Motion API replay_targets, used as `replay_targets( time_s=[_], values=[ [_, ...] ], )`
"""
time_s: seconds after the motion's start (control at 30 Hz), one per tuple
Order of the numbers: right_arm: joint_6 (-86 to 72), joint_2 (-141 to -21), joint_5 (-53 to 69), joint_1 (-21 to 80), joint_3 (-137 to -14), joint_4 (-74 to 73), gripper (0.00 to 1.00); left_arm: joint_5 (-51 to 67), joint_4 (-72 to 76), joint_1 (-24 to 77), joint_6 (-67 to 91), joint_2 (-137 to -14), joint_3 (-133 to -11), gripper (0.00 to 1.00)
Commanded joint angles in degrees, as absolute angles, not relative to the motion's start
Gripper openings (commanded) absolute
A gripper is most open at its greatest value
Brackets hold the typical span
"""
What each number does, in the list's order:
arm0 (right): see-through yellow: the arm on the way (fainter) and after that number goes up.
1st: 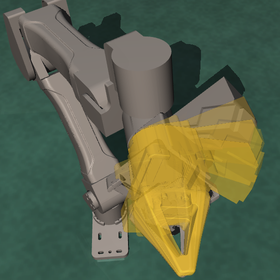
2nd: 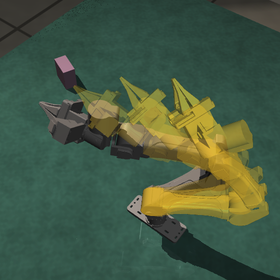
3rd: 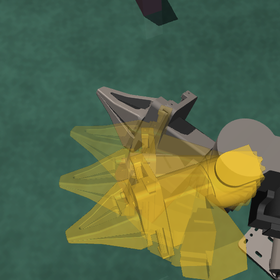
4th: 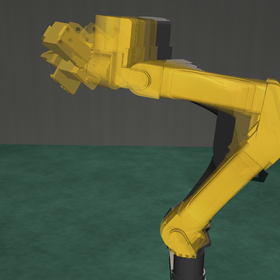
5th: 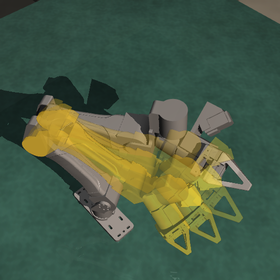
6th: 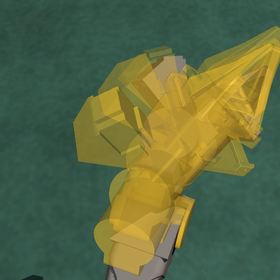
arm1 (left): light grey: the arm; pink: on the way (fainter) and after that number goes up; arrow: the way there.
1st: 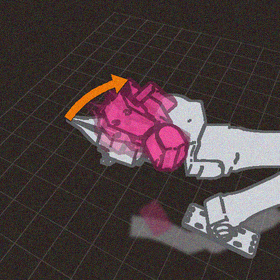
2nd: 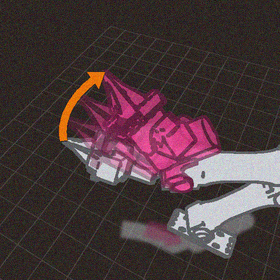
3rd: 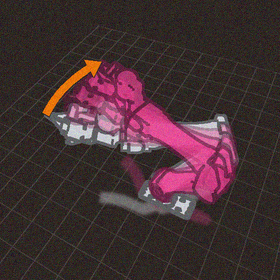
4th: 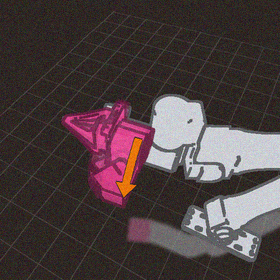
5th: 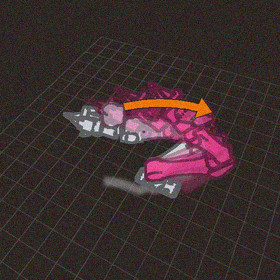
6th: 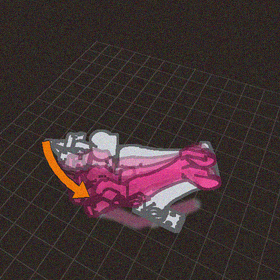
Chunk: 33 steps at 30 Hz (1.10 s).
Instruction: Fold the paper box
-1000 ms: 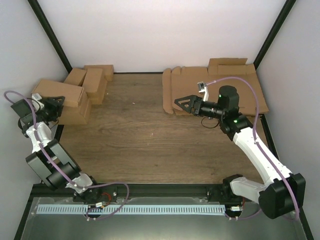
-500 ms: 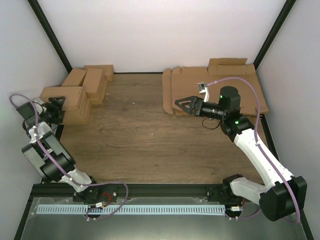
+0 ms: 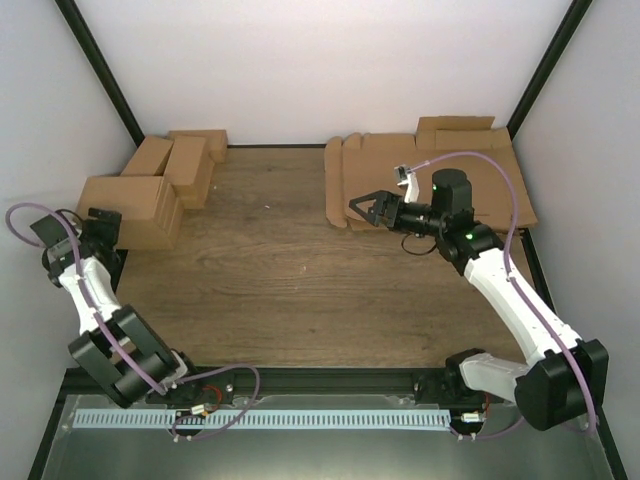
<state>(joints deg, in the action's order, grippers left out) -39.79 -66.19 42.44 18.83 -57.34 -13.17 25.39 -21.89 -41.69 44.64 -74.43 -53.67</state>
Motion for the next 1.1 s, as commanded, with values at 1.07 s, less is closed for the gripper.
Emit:
replay_targets(
  time_s=[1.07],
  values=[
    [1.2, -60.4, 5.7, 3.0, -9.2, 54.5, 0.99, -21.2, 49.0, 5.4, 2.3, -65.5, -12.1, 1.0]
  ],
)
